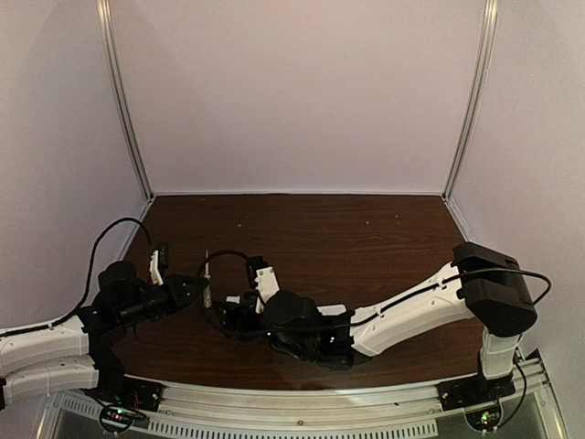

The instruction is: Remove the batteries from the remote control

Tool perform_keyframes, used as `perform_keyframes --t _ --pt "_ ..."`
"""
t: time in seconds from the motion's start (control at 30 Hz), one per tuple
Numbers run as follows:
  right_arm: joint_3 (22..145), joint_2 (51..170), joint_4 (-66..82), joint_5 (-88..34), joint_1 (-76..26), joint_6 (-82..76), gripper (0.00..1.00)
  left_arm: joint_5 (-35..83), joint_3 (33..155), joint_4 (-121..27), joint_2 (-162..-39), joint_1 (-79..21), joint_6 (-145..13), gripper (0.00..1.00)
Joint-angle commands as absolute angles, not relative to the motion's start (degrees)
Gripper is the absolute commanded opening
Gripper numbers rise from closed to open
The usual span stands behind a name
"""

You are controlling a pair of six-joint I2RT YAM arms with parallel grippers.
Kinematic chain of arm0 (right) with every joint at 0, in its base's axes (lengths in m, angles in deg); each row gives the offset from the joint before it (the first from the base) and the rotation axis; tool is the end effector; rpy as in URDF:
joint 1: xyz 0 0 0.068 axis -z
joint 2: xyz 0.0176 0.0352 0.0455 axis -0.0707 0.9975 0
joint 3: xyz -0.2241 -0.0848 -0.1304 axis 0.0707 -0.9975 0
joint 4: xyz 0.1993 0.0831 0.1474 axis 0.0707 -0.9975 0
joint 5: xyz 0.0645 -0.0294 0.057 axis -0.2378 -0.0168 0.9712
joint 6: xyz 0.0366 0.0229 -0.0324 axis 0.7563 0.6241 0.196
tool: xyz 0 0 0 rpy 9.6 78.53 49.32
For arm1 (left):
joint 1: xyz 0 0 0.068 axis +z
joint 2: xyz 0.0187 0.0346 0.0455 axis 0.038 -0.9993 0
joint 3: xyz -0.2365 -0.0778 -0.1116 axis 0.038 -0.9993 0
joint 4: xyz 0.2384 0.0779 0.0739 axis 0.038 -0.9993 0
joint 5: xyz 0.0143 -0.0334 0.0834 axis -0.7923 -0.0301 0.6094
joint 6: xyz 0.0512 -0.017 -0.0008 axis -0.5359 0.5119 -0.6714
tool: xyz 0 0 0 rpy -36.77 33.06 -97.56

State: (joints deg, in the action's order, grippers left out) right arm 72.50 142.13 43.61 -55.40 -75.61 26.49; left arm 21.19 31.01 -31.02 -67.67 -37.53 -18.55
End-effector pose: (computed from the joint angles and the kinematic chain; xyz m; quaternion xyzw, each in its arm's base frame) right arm 0.0905 0.4262 0.1940 -0.1775 0.7533 0.4497 0.4458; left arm 0.1336 -0.1031 0.1790 -0.1036 0.7863 -0.4940 0.3564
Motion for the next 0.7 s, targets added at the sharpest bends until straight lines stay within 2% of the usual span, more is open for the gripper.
perform_keyframes --t 0.0,0.2,0.5,0.67 --pt "76.72 145.27 40.29 -56.69 -75.95 26.85 0.80 19.95 31.49 -27.91 -66.49 -37.77 -17.82 0.00" --pt "80.96 149.13 39.44 -55.92 -75.98 26.92 0.72 18.94 31.34 -28.10 -65.07 -37.77 -17.18 0.00" --pt "86.64 153.25 38.02 -55.17 -76.01 26.50 0.64 18.63 30.55 -29.02 -62.73 -37.77 -16.39 0.00" --pt "88.83 154.57 38.14 -55.84 -75.98 26.16 0.55 18.77 30.30 -30.20 -61.06 -37.77 -16.16 0.00"
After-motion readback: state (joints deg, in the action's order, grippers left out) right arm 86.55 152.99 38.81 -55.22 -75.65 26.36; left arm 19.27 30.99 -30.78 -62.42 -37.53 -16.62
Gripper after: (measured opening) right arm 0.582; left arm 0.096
